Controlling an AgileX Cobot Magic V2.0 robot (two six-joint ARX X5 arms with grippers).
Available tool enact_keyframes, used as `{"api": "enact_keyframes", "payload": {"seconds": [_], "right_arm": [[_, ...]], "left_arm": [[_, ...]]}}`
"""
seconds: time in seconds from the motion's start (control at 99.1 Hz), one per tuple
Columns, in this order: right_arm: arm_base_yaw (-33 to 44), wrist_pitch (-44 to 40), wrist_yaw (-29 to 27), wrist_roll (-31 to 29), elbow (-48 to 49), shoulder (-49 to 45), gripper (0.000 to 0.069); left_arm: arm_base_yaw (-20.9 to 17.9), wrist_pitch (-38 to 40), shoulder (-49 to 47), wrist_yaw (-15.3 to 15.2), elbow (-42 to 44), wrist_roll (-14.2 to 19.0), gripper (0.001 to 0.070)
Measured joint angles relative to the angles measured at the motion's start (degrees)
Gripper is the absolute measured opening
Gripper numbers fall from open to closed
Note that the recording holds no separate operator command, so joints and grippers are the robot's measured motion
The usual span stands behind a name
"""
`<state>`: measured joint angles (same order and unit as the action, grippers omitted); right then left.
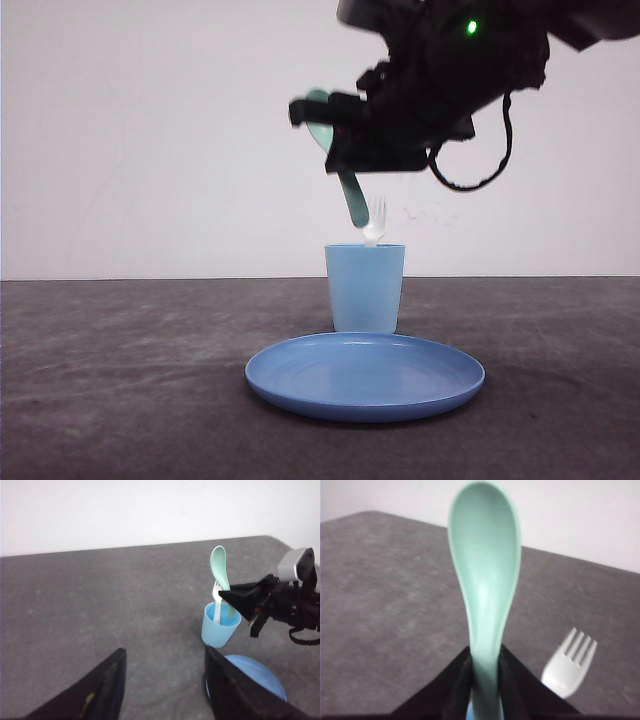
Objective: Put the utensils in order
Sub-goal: 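Lift the spoon with the right gripper and lower it into the cup, then open the right gripper and raise it away from the cup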
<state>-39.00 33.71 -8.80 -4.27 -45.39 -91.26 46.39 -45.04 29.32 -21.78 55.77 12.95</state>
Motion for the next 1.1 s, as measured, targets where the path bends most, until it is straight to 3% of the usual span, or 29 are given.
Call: {"api": "enact_keyframes", "payload": {"seconds": [0.646, 0.697, 0.848, 1.1], "right_arm": [[0.26, 3.10, -1.79, -1.99, 0.00, -6.03, 0.0092], [0.33, 2.95, -1.77, -1.99, 0.00, -6.03, 0.0121], [0.35, 2.95, -1.75, -2.23, 0.00, -6.03, 0.0306], [0.33, 2.64, -1.75, -2.23, 0.00, -5.68, 0.0342]], "left_arm": [[0.00, -0.70, 0.00, 0.00, 0.00, 0.00, 0.0298], [0.00, -0.72, 0.00, 0.00, 0.00, 0.00, 0.0298], [0.00, -0.70, 0.00, 0.00, 0.00, 0.00, 0.0298], [0.02, -0.70, 0.00, 0.00, 0.00, 0.00, 0.0298]]}}
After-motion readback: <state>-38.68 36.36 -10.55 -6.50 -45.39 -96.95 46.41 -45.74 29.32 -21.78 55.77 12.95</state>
